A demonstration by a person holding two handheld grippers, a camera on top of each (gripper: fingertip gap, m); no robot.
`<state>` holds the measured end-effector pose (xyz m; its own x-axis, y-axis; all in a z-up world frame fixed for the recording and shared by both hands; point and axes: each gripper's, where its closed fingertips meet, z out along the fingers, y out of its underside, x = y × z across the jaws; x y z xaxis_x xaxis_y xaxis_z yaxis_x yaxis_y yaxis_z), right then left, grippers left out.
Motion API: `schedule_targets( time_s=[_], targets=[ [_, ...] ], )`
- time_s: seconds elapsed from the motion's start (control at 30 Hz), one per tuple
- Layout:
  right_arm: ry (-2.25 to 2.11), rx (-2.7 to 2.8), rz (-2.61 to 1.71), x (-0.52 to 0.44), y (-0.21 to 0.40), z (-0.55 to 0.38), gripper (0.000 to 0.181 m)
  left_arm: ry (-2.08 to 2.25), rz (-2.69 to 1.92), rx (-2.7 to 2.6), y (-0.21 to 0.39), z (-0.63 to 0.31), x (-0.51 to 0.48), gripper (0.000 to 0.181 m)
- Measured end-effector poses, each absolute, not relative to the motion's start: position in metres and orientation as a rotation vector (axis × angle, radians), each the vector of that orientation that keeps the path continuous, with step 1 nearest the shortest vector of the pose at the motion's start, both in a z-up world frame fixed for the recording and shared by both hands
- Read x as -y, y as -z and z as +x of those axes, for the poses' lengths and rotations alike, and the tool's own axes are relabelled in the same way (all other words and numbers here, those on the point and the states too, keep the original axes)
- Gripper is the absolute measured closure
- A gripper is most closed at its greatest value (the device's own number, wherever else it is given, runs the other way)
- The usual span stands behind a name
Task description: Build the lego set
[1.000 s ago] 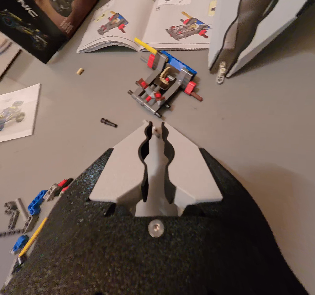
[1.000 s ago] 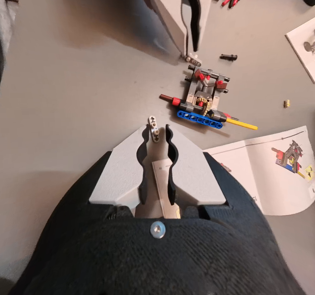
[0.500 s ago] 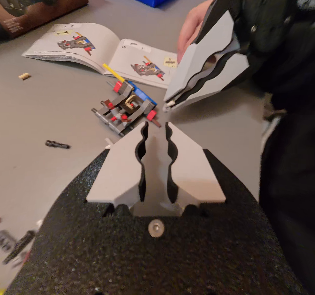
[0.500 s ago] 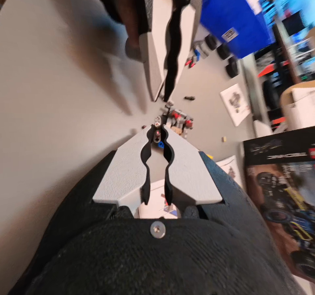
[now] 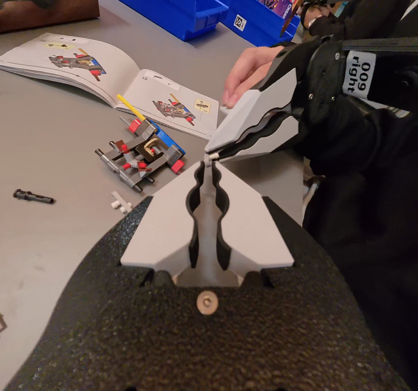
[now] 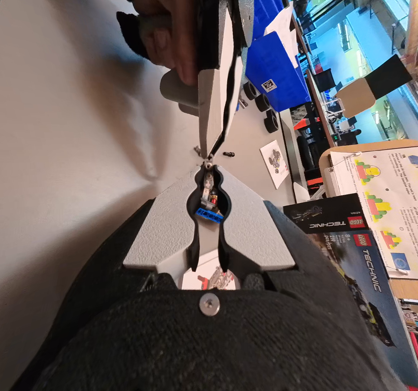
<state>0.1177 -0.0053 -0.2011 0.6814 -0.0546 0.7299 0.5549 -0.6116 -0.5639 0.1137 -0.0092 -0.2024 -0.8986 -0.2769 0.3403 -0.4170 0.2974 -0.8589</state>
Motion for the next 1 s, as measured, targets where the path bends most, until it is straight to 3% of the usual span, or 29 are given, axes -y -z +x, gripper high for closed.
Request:
schedule_targets(
  time_s=[0.27,0.47,0.63,0.73,1.0],
  targets=[
    [0.782,0.330,-2.106,0.006,0.209,0.111,0.172,-1.602,0.770,2.191,0.207,0.107,0.010,0.180],
    [0.337,-0.089,-2.037,0.011,0.204,0.112,0.135,-1.626,0.792,2.037,0.203,0.104,0.005,0.180],
    [-0.040,-0.341,-1.913,0.006,0.201,0.107,0.134,-1.677,0.755,2.045,0.197,0.104,0.006,0.180],
    [-0.207,-0.439,-1.790,0.005,0.190,0.105,0.147,-1.712,0.724,2.069,0.194,0.105,0.005,0.180],
    [-0.315,-0.528,-1.729,0.003,0.192,0.107,0.146,-1.770,0.654,2.111,0.188,0.104,0.006,0.180]
  ],
)
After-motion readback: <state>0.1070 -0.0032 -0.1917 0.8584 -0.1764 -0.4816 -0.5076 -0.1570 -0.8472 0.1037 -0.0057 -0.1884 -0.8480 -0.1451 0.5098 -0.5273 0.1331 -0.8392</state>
